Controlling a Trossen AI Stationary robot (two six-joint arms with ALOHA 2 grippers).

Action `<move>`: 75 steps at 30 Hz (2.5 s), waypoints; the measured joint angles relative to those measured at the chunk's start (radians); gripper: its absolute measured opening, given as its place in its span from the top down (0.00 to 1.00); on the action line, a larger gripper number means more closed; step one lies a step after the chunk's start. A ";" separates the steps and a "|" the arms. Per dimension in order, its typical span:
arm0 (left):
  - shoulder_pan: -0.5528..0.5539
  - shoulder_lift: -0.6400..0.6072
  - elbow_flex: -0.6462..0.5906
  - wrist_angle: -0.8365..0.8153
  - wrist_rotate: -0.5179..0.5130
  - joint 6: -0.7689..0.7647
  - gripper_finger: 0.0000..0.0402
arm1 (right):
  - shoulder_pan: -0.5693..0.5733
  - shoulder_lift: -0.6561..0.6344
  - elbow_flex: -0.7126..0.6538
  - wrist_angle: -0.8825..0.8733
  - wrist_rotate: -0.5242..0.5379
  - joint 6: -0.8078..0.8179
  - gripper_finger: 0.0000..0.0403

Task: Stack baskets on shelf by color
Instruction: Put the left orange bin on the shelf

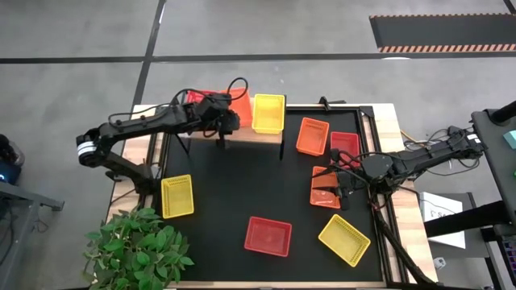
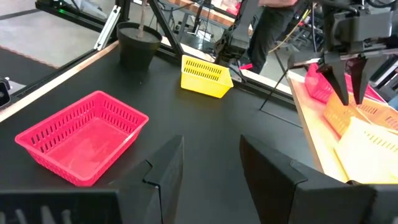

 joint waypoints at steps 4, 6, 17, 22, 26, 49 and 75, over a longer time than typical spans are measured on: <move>-0.005 -0.011 0.002 -0.002 -0.002 -0.013 0.80 | 0.000 0.000 0.000 0.000 0.000 0.000 0.63; -0.013 -0.017 0.013 0.000 -0.002 -0.054 0.79 | 0.000 -0.001 0.000 0.000 0.000 0.000 0.63; -0.085 -0.023 0.032 0.157 -0.111 -0.293 0.80 | 0.000 -0.002 0.000 0.003 0.000 -0.008 0.63; -0.067 0.018 0.035 0.164 -0.127 -0.378 0.87 | 0.000 -0.002 0.000 0.005 0.000 -0.007 0.63; -0.056 0.059 0.039 0.192 -0.126 -0.460 0.96 | 0.000 -0.002 0.000 0.005 0.000 -0.007 0.63; -0.064 0.010 0.061 0.026 -0.123 -0.525 0.99 | 0.000 -0.002 0.000 -0.001 0.000 0.004 0.63; -0.035 0.100 0.068 0.057 -0.124 -0.587 0.99 | 0.000 -0.002 0.000 -0.009 0.000 0.004 0.63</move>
